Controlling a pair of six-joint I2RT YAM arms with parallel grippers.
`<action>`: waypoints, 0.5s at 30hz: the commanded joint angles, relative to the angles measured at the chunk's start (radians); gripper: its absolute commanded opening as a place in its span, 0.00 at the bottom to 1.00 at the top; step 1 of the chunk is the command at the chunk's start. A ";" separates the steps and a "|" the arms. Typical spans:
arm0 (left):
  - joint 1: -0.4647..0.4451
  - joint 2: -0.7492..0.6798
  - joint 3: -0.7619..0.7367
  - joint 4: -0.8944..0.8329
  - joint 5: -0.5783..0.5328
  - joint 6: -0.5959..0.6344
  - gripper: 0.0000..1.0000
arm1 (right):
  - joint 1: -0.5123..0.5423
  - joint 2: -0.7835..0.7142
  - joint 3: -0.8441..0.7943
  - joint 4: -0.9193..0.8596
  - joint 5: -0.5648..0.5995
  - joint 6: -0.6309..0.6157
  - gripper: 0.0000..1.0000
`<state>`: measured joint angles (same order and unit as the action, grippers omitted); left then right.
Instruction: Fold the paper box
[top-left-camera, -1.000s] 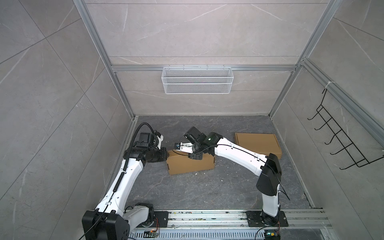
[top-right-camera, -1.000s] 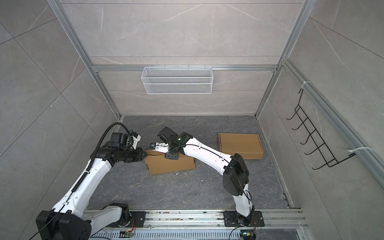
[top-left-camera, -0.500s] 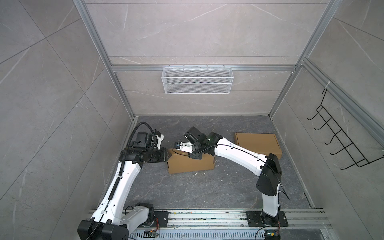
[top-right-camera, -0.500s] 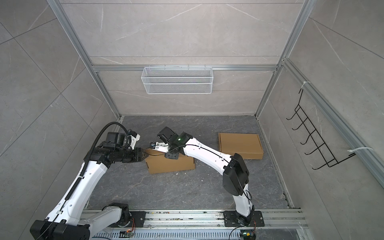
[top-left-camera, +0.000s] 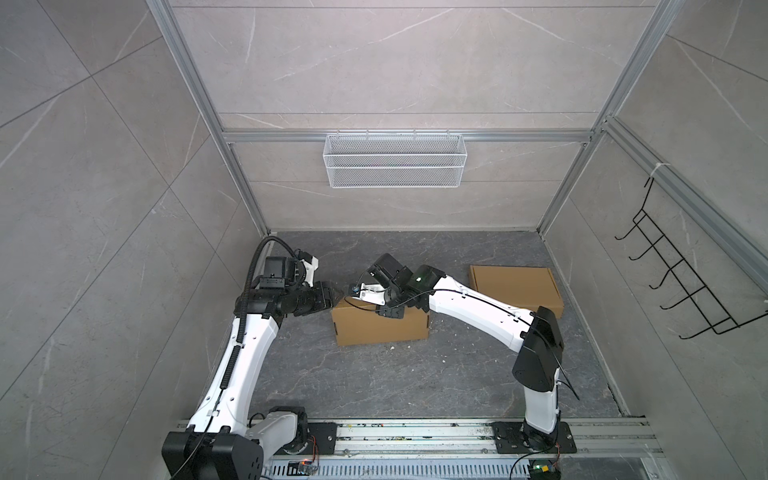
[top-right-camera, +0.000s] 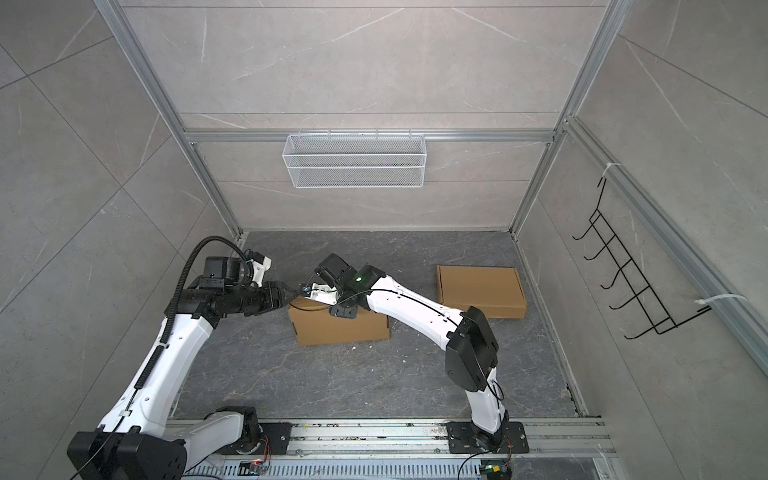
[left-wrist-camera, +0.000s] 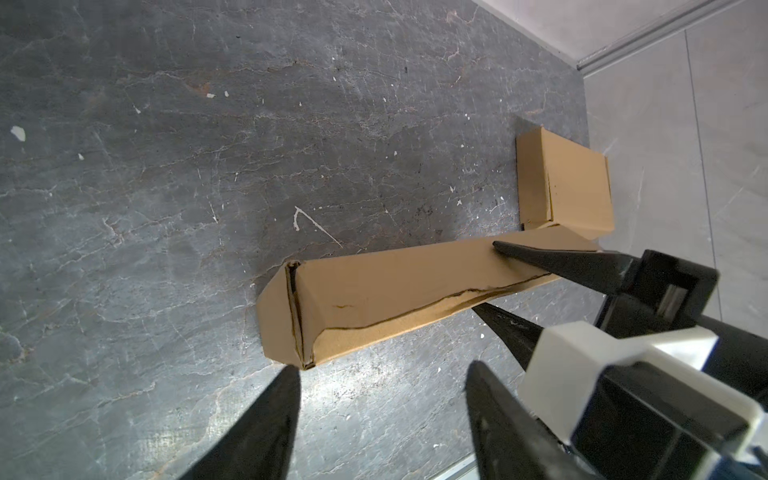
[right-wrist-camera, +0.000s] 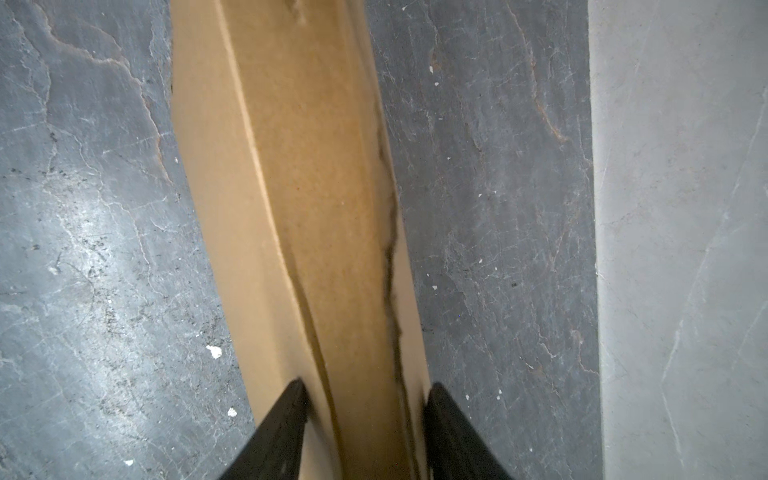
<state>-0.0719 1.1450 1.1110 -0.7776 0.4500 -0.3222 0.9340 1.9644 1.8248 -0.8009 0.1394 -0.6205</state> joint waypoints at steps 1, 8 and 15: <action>0.025 0.001 -0.031 0.085 0.043 -0.072 0.76 | 0.001 -0.007 -0.042 -0.043 0.025 0.033 0.47; 0.075 0.029 -0.092 0.179 0.152 -0.133 0.76 | 0.011 -0.012 -0.051 -0.040 0.032 0.043 0.46; 0.082 0.055 -0.130 0.224 0.189 -0.154 0.73 | 0.020 -0.025 -0.067 -0.038 0.038 0.053 0.46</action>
<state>0.0029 1.1873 0.9817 -0.6064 0.5865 -0.4522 0.9489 1.9442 1.7924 -0.7818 0.1619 -0.5945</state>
